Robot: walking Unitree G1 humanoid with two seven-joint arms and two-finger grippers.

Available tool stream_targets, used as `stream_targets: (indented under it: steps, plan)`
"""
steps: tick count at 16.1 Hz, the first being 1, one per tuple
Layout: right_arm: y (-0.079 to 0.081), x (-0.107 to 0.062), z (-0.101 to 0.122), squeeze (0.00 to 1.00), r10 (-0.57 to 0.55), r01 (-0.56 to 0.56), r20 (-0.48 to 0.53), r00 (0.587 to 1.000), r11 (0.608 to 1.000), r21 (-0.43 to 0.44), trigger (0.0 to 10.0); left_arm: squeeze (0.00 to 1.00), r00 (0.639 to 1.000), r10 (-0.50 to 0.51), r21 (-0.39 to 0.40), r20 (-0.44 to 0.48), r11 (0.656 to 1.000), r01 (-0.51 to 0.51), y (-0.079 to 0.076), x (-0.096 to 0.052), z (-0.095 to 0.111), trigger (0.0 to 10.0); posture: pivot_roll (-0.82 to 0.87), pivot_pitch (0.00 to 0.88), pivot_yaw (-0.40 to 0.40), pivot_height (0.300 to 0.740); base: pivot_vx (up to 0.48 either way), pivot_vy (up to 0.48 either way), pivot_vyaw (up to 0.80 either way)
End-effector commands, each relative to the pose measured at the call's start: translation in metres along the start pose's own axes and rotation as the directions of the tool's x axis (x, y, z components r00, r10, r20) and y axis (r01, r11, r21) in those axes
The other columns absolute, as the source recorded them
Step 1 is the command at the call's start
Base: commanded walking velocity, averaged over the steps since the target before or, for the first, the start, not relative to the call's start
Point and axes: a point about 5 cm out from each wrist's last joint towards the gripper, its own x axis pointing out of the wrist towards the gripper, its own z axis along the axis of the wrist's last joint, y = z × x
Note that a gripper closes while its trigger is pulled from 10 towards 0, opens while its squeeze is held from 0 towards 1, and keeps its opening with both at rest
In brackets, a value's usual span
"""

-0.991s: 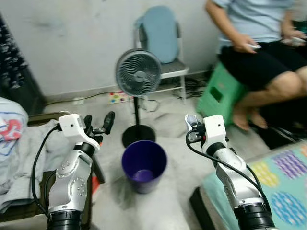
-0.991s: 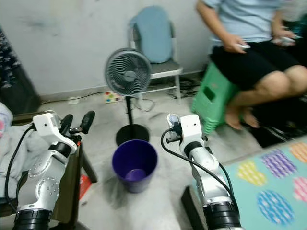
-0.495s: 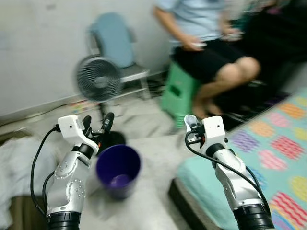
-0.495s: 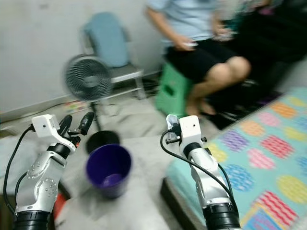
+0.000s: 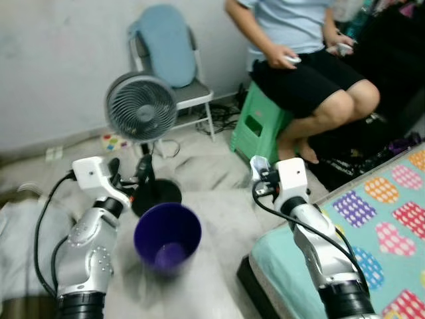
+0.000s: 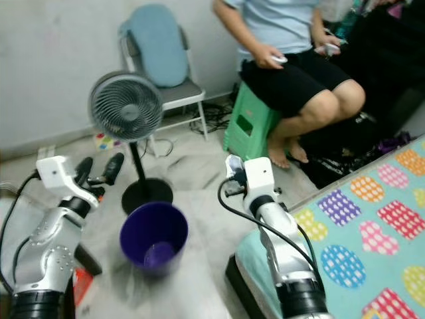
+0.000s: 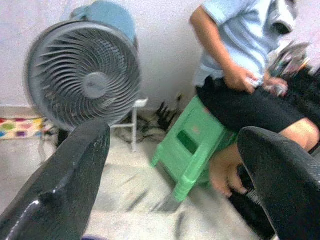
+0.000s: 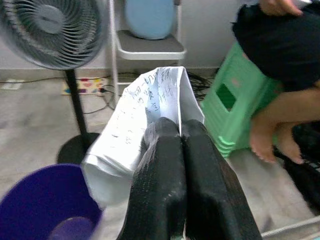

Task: Clean up the room

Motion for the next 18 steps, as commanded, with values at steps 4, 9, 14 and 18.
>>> stream_targets:
  steps: [4,9,14,18]
  plan:
    - [-0.0004,0.0021,0.0009,0.00,-0.006,0.006,-0.001,1.000,1.000,0.009,10.0,0.00,1.000,-0.005,0.004,-0.008,1.000,0.005,-0.0010,0.0005,-0.0019,10.0,-0.11,0.000,-0.003,0.740,0.362,0.000,0.00]
    - [-0.0006,0.0033,0.0018,0.00,-0.010,0.010,0.005,1.000,1.000,0.009,10.0,0.00,1.000,0.015,0.009,-0.008,1.000,-0.015,0.0007,0.0010,-0.0016,10.0,-0.10,0.000,-0.003,0.740,0.073,0.000,0.00]
    - [0.0006,0.0025,0.0040,0.00,-0.004,0.005,0.021,1.000,1.000,-0.022,10.0,0.00,1.000,0.028,0.002,-0.010,1.000,-0.028,0.0024,0.0011,-0.0019,10.0,-0.10,0.000,-0.003,0.740,0.000,0.000,0.39]
    - [0.0000,0.0024,0.0031,0.00,-0.003,0.003,0.018,1.000,1.000,-0.013,10.0,0.00,0.999,0.026,-0.005,-0.019,1.000,-0.026,0.0019,0.0012,-0.0033,10.0,-0.10,0.000,-0.003,0.740,0.000,0.480,0.52]
